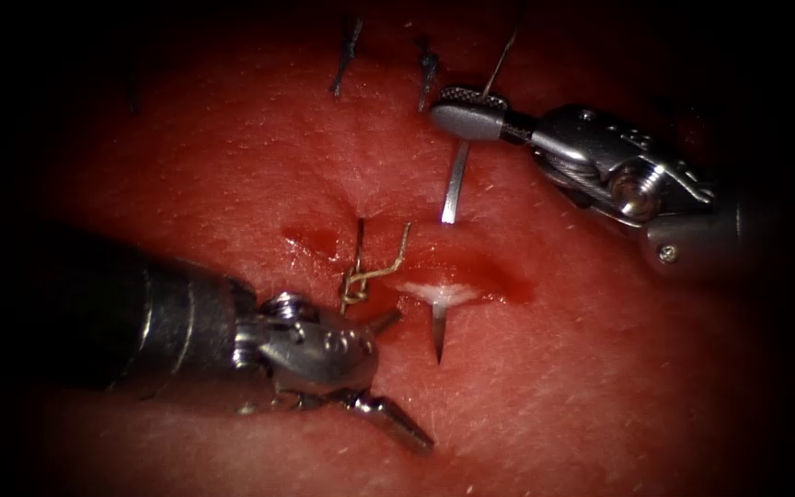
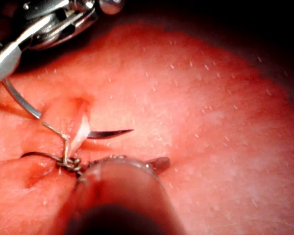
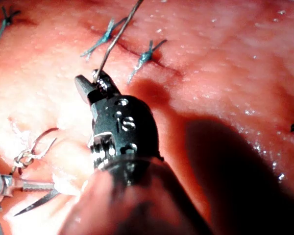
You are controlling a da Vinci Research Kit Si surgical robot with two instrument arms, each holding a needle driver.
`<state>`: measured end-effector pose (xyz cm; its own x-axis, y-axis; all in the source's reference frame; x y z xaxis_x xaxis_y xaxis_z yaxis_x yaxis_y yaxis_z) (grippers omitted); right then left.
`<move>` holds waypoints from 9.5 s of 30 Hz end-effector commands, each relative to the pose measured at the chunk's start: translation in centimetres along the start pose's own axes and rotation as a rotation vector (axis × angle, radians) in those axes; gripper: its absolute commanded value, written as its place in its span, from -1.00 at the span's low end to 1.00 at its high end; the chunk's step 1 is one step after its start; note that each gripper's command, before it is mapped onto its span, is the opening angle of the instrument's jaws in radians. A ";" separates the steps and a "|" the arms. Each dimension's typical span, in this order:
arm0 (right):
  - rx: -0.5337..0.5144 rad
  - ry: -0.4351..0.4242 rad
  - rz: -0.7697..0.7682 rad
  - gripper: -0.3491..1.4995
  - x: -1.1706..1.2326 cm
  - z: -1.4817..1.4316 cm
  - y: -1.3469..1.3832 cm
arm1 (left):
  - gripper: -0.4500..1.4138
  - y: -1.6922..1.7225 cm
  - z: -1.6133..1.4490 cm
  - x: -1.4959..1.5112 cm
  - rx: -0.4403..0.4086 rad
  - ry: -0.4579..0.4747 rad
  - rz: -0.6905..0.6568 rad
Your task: Wound Closure
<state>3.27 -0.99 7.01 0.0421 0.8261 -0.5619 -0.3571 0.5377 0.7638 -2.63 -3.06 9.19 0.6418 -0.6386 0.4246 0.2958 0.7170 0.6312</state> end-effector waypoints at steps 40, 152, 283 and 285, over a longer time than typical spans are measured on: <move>0.178 0.120 -0.022 0.22 -0.23 -0.43 0.30 | 0.28 -0.14 -0.01 -0.37 -0.010 -0.214 0.791; 0.449 -0.086 0.655 0.62 -0.20 -0.94 -0.65 | -0.95 -0.54 -0.25 -1.26 -0.175 -0.425 1.031; -0.004 0.364 -0.818 -1.00 0.00 -0.27 -0.03 | -0.53 0.30 0.25 -0.55 0.017 0.266 0.296; -0.002 0.361 -0.828 -1.00 -0.03 -0.28 -0.04 | -0.51 0.27 0.23 -0.56 0.019 0.266 0.295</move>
<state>2.96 -1.06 6.87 -0.0065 0.0660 -0.9978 -0.3466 0.9358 0.0642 -3.04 -2.55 9.21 0.8585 -0.3099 0.4086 0.0603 0.8522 0.5198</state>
